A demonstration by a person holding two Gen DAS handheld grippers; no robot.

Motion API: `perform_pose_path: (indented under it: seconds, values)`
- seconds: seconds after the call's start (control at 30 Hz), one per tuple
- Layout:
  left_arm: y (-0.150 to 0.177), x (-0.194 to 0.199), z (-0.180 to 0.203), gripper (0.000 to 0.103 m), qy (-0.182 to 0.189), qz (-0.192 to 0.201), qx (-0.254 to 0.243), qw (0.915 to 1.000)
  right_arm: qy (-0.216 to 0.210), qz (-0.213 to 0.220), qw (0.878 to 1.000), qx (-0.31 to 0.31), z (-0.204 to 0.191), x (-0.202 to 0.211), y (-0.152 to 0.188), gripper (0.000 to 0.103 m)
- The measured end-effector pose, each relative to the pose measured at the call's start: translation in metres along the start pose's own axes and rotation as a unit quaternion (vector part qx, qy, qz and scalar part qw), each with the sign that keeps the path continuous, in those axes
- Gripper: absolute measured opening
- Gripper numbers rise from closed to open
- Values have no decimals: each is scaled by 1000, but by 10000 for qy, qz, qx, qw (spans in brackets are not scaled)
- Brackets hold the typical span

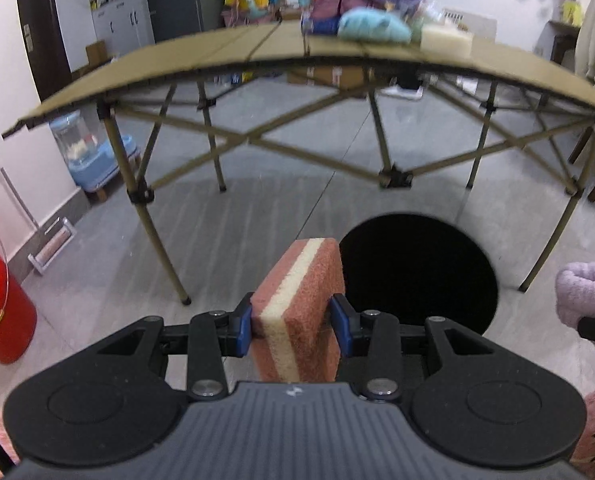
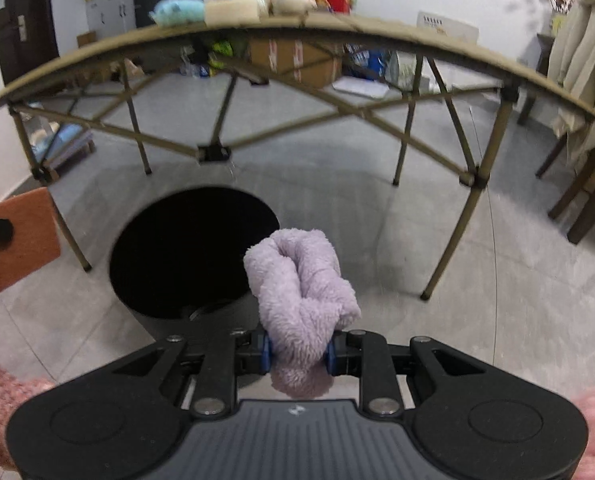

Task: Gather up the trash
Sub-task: 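Carry the sponge and sock down toward the black bin with both tools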

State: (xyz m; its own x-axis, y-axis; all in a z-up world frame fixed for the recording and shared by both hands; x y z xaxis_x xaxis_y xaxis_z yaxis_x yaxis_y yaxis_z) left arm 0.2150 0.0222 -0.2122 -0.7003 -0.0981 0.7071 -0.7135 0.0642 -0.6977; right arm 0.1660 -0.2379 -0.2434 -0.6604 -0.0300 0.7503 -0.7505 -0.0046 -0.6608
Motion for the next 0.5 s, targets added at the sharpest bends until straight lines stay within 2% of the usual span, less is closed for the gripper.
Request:
perform_pose_path:
  seconds: [0.13,0.3,0.5]
  values:
    - [6,-18,-3,39,-66,-358,35,9993,112,-199,9996,-148,13,-21,9,23]
    - [3,-19,-3,39,-143,-524,63,9985,198,-344,9986,-338,27,-39,9,23]
    - [-1,-30,-1,39,-287,-750,91,9967,251,-260,9986,-374,31,-50,-4,23]
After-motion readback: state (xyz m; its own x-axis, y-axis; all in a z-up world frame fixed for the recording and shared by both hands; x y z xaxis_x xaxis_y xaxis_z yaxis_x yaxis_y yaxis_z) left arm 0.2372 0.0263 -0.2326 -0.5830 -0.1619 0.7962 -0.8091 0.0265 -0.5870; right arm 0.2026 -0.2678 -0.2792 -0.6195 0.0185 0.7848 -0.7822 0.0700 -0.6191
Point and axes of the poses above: each gripper's, at about its wrist camera, not at the fingertips, and x roughly against the way its jaws point, z to its right, y to its underside, the point moved 5 cm from there along -x, roughly the way its jaws point, and after that the axes turned 3 degrees about -y, right-handed, at the moved point
